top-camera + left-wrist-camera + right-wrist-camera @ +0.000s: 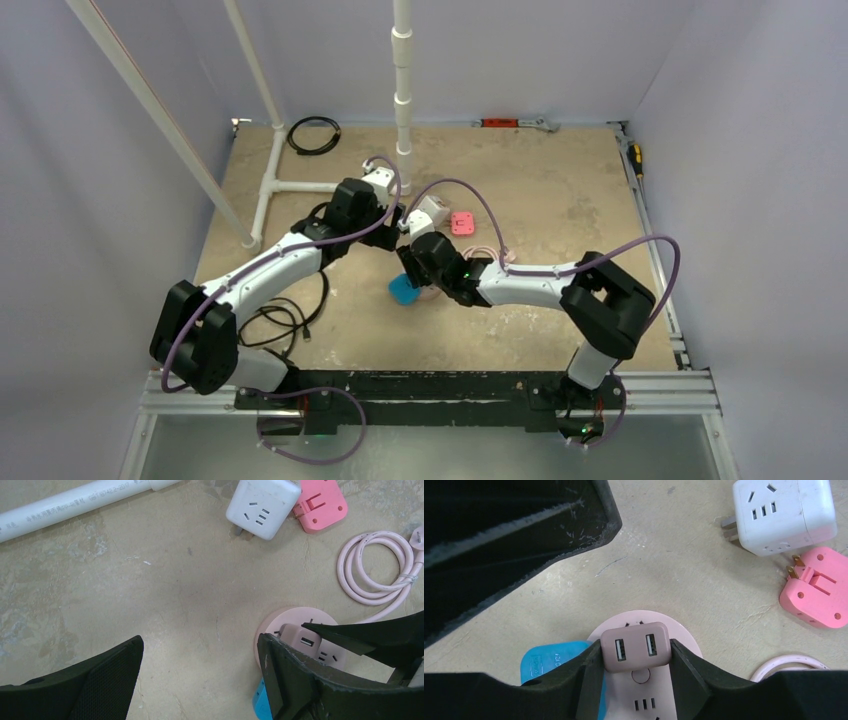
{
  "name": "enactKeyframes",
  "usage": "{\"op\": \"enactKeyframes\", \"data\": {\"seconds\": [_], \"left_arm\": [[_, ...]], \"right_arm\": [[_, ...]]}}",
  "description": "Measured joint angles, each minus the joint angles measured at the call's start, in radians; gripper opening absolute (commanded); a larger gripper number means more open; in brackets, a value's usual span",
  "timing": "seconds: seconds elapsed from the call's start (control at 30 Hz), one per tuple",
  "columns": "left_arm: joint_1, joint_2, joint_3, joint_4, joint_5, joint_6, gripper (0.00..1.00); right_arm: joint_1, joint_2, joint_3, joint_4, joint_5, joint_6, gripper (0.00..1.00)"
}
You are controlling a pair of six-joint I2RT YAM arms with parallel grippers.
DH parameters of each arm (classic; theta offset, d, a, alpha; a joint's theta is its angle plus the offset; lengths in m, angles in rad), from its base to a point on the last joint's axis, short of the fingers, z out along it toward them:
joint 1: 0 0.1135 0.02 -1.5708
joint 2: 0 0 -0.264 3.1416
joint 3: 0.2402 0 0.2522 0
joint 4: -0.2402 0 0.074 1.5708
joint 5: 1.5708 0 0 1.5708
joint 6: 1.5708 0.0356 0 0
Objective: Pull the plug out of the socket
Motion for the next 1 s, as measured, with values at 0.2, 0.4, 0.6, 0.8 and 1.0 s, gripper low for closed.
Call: {"op": "enactKeyframes", "data": {"seconds": [0.2, 0.4, 0.6, 0.8, 1.0], "left_arm": [[0.0, 0.001, 0.0, 0.001, 0.017, -0.004, 0.83], [0.001, 0.043, 0.0, 0.003, 0.072, -0.009, 0.83], [0.001, 0.089, 0.0, 0.002, 0.147, -0.022, 0.83], [0.001, 0.142, 0.0, 0.028, 0.267, -0.058, 0.83], [0.0, 0.214, -0.005, 0.08, 0.397, -0.109, 0.82]], "right_arm": [[0.0, 0.0, 0.0, 0.004, 0.014, -0.002, 0.13], [0.0, 0.0, 0.0, -0.01, 0.122, 0.035, 0.0], [-0.042, 0.0, 0.0, -0.043, 0.203, 0.117, 0.0], [-0.128, -0.004, -0.002, -0.053, 0.201, 0.185, 0.0], [-0.169, -0.022, -0.019, -0.053, 0.192, 0.219, 0.0]]}}
